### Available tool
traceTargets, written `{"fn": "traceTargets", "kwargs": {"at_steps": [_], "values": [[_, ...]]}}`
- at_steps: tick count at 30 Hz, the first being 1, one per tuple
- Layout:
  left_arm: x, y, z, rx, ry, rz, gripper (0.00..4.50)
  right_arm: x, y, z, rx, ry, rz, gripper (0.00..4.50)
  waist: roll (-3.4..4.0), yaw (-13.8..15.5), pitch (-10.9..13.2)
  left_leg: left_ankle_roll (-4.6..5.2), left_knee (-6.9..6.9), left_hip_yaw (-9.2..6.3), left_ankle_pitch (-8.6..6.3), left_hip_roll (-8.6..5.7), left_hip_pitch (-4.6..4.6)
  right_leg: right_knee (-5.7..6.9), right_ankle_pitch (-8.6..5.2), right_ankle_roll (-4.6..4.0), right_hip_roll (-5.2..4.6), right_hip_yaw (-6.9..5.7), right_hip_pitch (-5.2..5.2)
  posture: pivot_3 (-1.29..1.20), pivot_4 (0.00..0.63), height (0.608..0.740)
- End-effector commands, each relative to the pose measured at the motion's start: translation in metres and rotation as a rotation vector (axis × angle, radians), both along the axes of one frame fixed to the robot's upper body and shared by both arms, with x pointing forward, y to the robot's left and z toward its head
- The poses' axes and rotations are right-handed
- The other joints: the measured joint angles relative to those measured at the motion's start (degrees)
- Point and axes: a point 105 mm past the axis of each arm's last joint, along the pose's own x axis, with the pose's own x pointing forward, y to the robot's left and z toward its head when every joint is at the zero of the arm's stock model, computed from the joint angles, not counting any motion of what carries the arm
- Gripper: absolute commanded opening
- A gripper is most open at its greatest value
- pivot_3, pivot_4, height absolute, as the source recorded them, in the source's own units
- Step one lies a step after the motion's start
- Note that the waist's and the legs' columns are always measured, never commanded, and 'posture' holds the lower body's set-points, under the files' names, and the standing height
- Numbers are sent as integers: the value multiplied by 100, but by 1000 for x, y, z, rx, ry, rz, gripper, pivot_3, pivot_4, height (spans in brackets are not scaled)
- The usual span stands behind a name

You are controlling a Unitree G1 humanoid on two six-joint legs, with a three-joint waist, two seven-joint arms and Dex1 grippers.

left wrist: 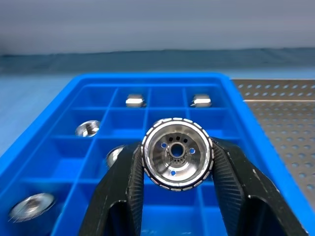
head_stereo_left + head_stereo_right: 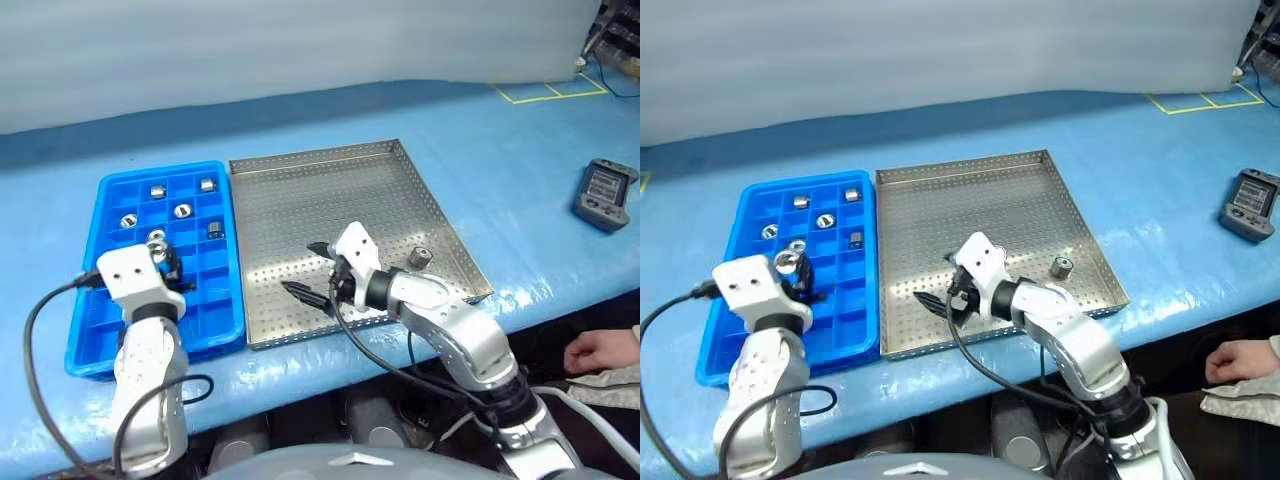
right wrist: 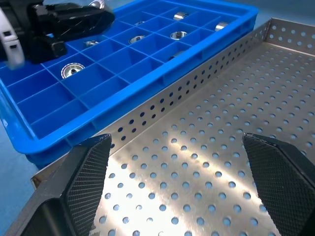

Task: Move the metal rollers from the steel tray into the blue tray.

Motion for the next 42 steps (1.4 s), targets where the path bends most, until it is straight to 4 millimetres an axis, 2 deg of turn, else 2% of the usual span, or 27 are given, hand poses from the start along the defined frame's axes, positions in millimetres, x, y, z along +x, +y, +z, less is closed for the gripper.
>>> {"fn": "traceTargets", "kwargs": {"at_steps": [1, 6, 9, 14, 23, 26, 31, 32, 35, 38, 42], "values": [[-25, 10, 11, 5, -25, 140, 1677, 9, 9, 10, 30, -57, 0, 4500, 0, 85, 0, 0, -1, -1, 0, 1, 0, 1, -4, -7, 0, -1, -1, 99, 150, 740], [-48, 16, -2, -29, 38, 253, 1677, 10, 24, 9, 40, -60, 68, 4500, 0, 291, 0, 0, -3, -4, 0, -2, -3, -3, -17, -29, -6, -6, 0, 147, 150, 740], [-55, 15, -7, -46, 63, 276, 1677, 1, 34, 8, 48, -44, 155, 4500, 0, 360, 1, 0, -2, -7, 0, -2, -4, -2, -21, -35, -7, -11, 0, 178, 150, 740], [-61, 11, -14, -87, 96, 291, 1677, -17, 43, 6, 41, -23, 288, 4500, 1, 418, 0, 0, -2, -19, 0, -1, -1, 0, -25, -41, -6, -24, 5, 209, 150, 740], [-62, 4, -28, -173, 148, 271, 1677, -31, 47, 5, 43, -5, 370, 4500, 4, 485, 2, 0, -3, -29, 0, 0, -4, 0, -29, -47, -7, -35, 5, 194, 150, 740], [-60, 4, -29, -181, 151, 272, 2665, -31, 45, 5, 43, -7, 355, 4500, 7, 478, 2, -1, -4, -28, 0, -1, -3, 0, -29, -47, -8, -35, 5, 167, 150, 740], [-46, 4, -19, -163, 102, 231, 4308, -28, 37, 6, 46, -11, 303, 4500, 11, 463, 3, -1, -6, -28, 0, 0, -2, 0, -30, -48, -7, -35, 4, 119, 150, 740], [-40, 3, -16, -158, 81, 209, 4446, -27, 34, 6, 46, -14, 283, 4500, 12, 462, 3, -1, -6, -29, 0, 0, -3, 0, -30, -49, -6, -36, 3, 95, 150, 740], [-23, -4, -3, -148, 13, 115, 4446, -23, 25, 6, 39, -25, 216, 4500, 11, 447, 3, -5, -3, -32, 2, 0, -4, 1, -30, -48, -6, -41, 7, 57, 150, 740], [6, -25, 15, -90, -72, -94, 4446, -9, 4, 6, 42, -46, 47, 4500, 10, 378, 3, -5, -2, -30, 3, -4, -3, -2, -29, -47, -12, -40, 11, -10, 150, 740], [30, -46, 23, -24, -127, -277, 4446, 4, -13, 6, 29, -79, -129, 4500, 14, 195, 2, -6, -4, -22, 3, -5, -4, -3, -28, -46, -13, -34, 8, -73, 150, 740]]}}
